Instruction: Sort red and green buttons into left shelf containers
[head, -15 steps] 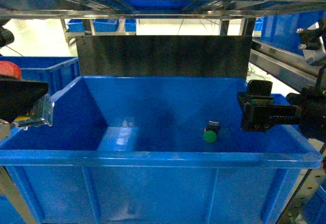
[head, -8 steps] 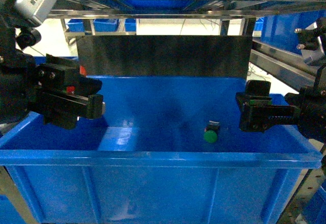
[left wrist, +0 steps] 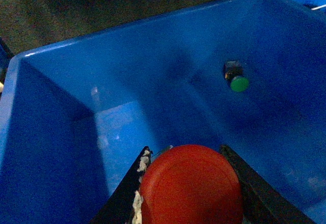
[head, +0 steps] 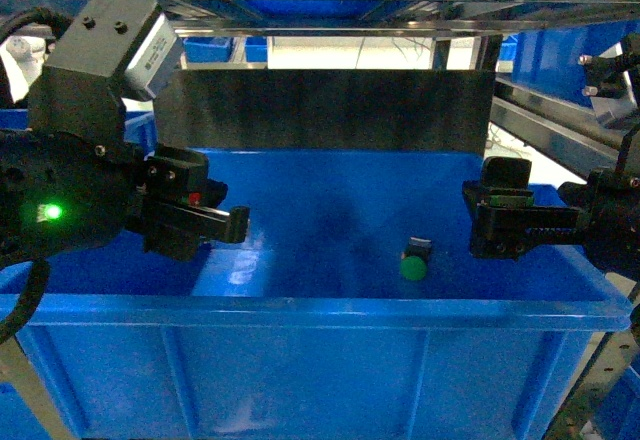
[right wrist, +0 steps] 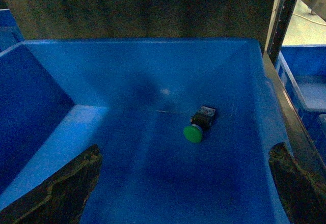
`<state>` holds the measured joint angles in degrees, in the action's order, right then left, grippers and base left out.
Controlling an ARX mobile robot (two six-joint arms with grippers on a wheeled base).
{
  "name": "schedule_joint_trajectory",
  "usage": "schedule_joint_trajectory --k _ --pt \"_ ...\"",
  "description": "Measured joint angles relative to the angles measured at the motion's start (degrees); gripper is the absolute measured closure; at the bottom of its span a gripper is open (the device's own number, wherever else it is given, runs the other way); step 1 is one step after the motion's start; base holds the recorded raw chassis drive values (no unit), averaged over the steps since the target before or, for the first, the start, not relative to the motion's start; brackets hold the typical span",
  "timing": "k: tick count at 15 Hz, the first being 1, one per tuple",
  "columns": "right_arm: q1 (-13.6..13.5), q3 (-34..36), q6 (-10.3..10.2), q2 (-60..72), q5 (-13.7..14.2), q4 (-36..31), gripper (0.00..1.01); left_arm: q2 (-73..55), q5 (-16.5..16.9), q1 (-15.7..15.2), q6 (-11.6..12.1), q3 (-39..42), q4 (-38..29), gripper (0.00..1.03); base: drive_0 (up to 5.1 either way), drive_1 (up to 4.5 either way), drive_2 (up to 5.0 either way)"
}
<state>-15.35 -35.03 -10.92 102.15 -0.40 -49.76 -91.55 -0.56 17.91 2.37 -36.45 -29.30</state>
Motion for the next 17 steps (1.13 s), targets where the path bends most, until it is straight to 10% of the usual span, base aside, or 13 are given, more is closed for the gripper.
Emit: schedule_joint_trajectory --k 9,15,17 --pt "0.0 0.0 0.0 0.0 0.02 0.02 0.03 -10.64 -0.83 -0.55 2.51 -6.75 -1.57 0.71 0.0 0.0 0.0" --pt "0.0 0.0 0.0 0.0 0.0 0.02 0.03 -10.64 -0.94 -0.59 2.6 -6.78 -1.66 0.09 0.0 0.0 0.0" --pt "0.0 0.0 0.0 0.0 0.02 0.02 0.03 -10.64 -0.94 -0.59 2.62 -6.8 -1.66 0.05 0.0 0.0 0.0"
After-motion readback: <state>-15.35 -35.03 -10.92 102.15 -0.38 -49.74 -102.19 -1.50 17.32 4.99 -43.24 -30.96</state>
